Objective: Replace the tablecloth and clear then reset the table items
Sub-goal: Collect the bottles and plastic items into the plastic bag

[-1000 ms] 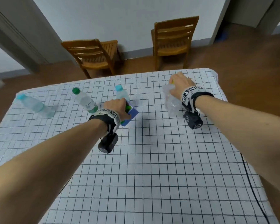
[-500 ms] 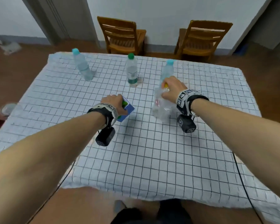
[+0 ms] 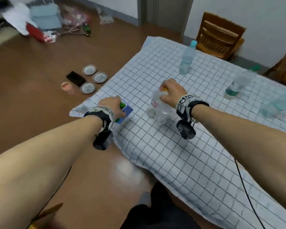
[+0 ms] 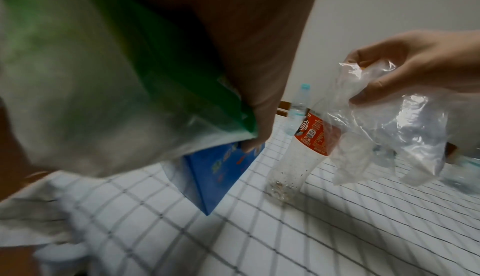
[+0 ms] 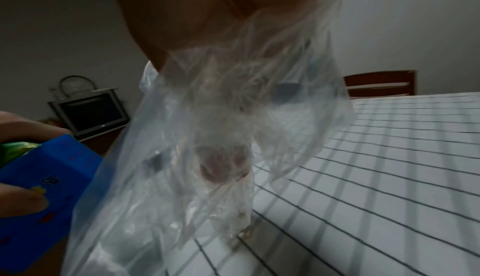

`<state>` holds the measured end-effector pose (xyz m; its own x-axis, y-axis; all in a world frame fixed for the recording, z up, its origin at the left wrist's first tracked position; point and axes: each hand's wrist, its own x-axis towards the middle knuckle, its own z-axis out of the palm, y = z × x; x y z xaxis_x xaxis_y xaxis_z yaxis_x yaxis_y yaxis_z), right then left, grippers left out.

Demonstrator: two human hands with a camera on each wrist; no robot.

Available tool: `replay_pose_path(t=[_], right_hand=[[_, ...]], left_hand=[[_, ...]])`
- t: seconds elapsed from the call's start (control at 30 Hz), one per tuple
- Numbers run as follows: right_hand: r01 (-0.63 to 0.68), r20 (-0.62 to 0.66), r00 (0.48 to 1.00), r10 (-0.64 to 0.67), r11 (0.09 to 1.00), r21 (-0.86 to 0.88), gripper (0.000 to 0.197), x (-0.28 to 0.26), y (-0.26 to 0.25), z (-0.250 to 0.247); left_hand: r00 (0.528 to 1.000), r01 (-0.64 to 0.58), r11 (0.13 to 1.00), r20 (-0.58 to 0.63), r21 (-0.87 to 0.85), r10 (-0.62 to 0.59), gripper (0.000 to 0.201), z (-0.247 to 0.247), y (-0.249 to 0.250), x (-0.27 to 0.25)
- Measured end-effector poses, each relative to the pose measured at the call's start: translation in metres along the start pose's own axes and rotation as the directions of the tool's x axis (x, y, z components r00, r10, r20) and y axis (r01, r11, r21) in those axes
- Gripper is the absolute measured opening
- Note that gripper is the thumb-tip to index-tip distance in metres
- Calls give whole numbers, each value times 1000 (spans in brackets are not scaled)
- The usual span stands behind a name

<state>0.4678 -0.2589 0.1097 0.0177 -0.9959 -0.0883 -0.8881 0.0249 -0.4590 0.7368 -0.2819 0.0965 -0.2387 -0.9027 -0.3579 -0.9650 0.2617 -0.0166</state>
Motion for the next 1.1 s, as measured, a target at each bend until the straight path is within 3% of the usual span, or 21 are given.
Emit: replay_pose_path(t=[0.17,0.37,0.53,0.73,0.83,0.97,1.1], right_hand=[[154,38,987,-156,986,59,25,81,-89,54],[301,86,947,-309,949,87,26,201,-185,96],[338,139,925,-352,934,114,27,278,-250,121],[383,171,905,-388,922,62,25,344,-322,154],[361,193,913,-360,932,29,22,376,-358,174],[254,197,949,-247,967,-13,23,414,-392,206],[53,193,980,-47,998,-23,26,431,-403,238]], left_hand=[[983,183,983,25,-20,-183,44,5,-109,3],[919,391,920,64,-29,-389,54,1,-222,43],[881,467,883,104,-34,-462,55,-11,-295,76],[876,478,874,123,-83,-467,54,-17,-380,119],[895,441,893,119,-92,-429,56,-18,-430,153],[937,344,933,92,-101,-336,54,-25,-496,207],[969,227,970,126,-91,-214,53,-30,-542,249]])
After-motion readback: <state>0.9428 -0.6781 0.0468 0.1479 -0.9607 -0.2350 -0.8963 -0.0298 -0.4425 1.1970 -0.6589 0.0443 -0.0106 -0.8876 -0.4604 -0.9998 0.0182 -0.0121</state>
